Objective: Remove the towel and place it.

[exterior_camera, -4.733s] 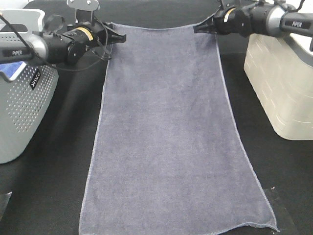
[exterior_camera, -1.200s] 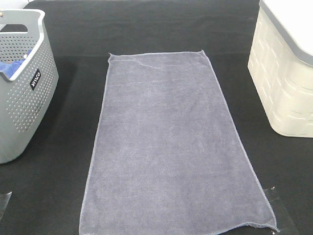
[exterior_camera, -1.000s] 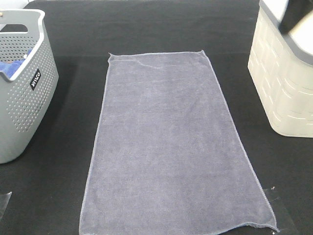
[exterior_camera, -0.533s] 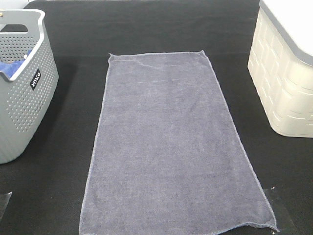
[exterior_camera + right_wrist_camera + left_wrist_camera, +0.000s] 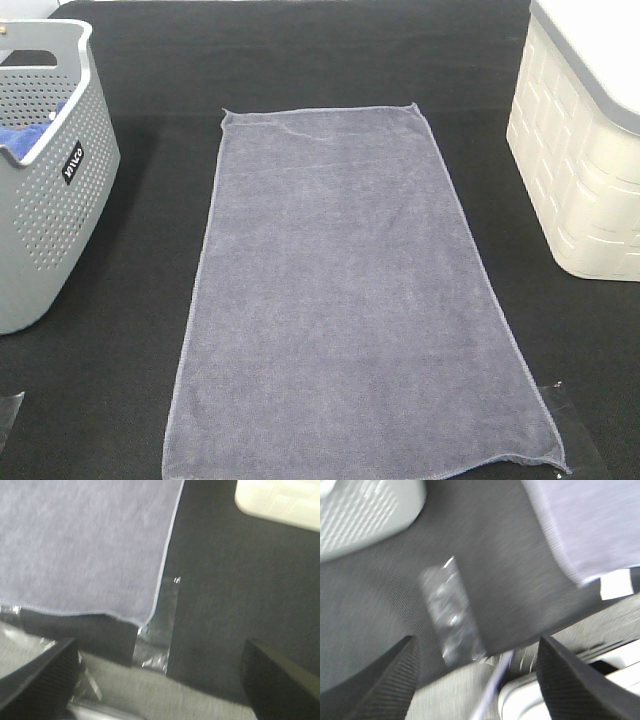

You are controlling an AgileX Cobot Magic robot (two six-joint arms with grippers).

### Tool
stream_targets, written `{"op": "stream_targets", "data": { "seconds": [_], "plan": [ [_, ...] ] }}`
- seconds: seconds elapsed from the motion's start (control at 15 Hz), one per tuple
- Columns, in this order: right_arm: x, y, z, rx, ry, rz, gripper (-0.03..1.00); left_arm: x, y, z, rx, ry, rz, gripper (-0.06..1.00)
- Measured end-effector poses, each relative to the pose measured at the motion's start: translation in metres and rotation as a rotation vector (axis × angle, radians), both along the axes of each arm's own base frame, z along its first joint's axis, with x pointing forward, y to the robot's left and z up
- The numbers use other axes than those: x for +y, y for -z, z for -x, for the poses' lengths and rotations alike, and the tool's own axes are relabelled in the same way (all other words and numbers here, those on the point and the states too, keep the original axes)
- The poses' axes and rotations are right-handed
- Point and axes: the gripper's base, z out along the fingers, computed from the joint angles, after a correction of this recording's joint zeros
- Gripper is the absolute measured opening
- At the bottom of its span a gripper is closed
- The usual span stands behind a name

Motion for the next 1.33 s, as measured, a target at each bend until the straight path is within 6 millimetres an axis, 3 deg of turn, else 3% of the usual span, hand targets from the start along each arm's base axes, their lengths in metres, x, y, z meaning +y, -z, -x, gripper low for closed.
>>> {"op": "stream_targets", "data": {
  "seconds": [0.27,1.07,1.33],
  "plan": [
    [-0.004,-0.004,0.019,-0.153,-0.014,-0.012,0.82,0.002,-0.005,0.013,-0.106,0.079,-0.002,0.63],
    [-0.004,-0.004,0.021,-0.163,-0.009,-0.014,0.81,0.002,-0.005,0.013,-0.105,0.075,0.003,0.63],
    [-0.007,-0.004,0.032,-0.255,0.163,-0.011,0.81,0.015,-0.009,0.028,-0.235,-0.184,0.009,0.63]
  ]
}}
